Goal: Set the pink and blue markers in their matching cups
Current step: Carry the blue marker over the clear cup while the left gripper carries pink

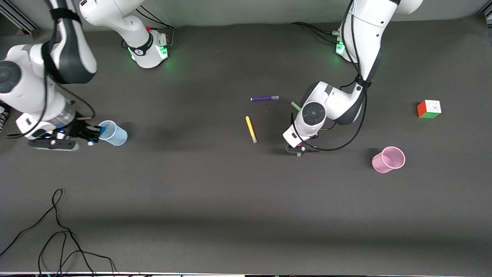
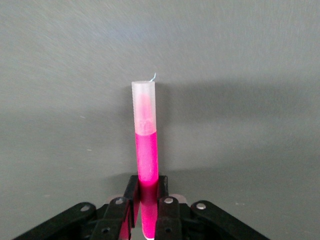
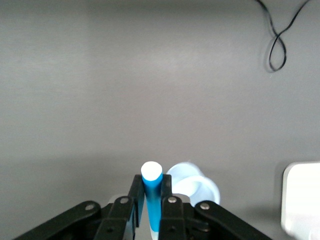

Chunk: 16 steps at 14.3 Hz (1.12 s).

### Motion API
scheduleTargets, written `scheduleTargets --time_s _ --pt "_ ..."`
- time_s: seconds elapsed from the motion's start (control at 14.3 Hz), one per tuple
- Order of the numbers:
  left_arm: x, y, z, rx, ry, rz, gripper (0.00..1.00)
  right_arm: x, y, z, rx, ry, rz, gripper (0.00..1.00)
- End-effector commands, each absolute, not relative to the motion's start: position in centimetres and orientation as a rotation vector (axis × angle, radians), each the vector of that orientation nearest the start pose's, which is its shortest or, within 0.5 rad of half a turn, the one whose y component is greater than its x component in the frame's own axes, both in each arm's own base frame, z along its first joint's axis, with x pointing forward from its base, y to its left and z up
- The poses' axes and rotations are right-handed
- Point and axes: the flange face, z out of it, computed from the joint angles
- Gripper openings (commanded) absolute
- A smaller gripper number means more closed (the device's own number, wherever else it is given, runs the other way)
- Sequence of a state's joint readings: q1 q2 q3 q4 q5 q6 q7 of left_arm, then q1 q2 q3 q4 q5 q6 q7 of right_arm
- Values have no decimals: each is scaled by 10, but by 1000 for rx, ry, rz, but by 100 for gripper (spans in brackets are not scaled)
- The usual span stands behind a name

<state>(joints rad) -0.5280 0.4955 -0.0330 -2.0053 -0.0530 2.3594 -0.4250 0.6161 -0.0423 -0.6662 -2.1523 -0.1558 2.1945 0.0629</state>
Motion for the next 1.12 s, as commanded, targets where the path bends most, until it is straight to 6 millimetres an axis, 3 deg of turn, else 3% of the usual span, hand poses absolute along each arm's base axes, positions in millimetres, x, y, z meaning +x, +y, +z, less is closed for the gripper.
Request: scheduleTargets --time_s 0.0,0.14,0.35,0.49,0.7,0.91,1.05 --pt "542 -288 260 -3122 23 291 4 514 -64 401 -3207 -138 -239 0" --pt "572 -262 309 -3178 -20 395 4 504 -73 384 -3197 -134 -256 0" --pt "602 -188 378 -3188 5 532 4 491 -70 354 -3183 -140 -354 0" --pt "608 -139 408 -3194 30 577 4 486 -69 344 -3184 -141 -358 1" --pt "610 -60 426 -3193 33 598 4 474 -76 328 -3182 -108 -348 5" --pt "611 -5 428 -3118 53 592 4 468 -84 319 -3186 -81 -322 6" --pt "609 21 421 -3070 95 631 4 468 -84 315 -3196 -84 -316 19"
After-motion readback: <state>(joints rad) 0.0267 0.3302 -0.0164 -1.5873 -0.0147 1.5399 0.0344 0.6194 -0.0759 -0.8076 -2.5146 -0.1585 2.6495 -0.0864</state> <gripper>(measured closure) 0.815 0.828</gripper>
